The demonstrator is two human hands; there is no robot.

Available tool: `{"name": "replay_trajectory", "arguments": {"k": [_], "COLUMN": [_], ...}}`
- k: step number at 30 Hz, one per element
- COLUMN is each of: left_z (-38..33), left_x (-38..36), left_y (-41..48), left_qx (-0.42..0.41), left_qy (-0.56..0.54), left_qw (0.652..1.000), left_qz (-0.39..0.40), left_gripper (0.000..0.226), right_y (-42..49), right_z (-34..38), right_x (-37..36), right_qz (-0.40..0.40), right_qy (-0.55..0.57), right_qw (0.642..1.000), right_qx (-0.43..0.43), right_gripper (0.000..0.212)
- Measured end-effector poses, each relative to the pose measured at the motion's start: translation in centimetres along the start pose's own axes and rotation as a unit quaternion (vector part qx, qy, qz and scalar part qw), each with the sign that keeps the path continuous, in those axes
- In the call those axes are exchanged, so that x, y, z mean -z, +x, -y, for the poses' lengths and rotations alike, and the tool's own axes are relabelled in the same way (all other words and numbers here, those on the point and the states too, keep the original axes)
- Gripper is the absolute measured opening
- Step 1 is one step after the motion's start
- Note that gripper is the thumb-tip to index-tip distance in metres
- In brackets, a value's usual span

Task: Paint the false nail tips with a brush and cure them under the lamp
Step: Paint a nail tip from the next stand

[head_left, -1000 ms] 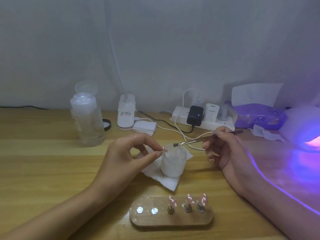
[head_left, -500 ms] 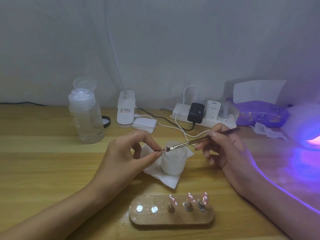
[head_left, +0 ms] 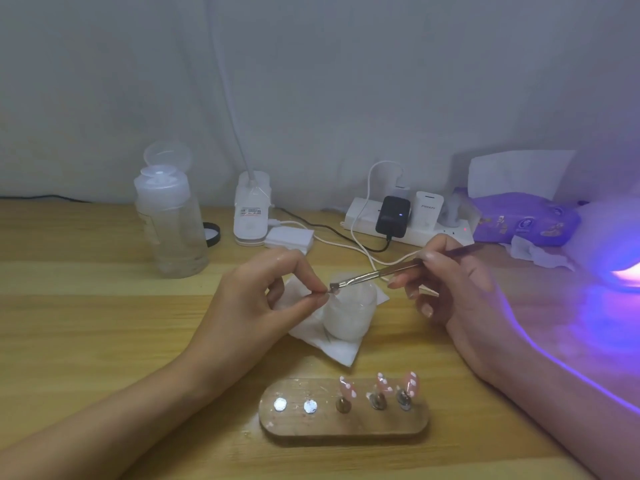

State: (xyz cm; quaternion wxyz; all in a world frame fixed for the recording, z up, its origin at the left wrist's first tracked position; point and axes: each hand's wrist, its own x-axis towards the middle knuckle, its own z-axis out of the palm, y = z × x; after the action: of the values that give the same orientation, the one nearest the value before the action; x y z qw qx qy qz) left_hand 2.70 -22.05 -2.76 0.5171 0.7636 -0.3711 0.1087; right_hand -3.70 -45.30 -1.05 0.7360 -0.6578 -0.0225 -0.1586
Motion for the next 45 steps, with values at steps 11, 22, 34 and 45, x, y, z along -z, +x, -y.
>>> {"name": "replay_trajectory", "arguments": {"k": [11,22,34,45], "left_z": [-0.3,-0.35,-0.4,-0.08], "left_x": [0.08,0.01,0.0,0.02], "left_y": [-0.09,-0.1,-0.08,-0.08], "left_qx": [-0.017,-0.021,-0.019,0.013], "left_qy": [0.013,0.013,0.017,0.001], "left_qw": [1.0,1.0,1.0,1.0], "left_qz": [-0.002,0.0,-0.005,0.009], "left_gripper": [0.013,0.013,0.012,0.013], "right_y": [0.09,0.13,0.08,0.13], "right_z": [-0.2,-0.13,-0.21,-0.25], "right_x": [0.16,0.17,-0.08,0.17], "right_qz": [-0.032,-0.033,-0.016,-0.032], "right_qy": [-0.014,0.01,-0.012,-0.01], "right_qw": [0.999,0.999,1.0,0.999], "right_qx": [-0.005,0.005,0.004,0.016], "right_gripper": [0.02,0.029,0.02,0.024]}}
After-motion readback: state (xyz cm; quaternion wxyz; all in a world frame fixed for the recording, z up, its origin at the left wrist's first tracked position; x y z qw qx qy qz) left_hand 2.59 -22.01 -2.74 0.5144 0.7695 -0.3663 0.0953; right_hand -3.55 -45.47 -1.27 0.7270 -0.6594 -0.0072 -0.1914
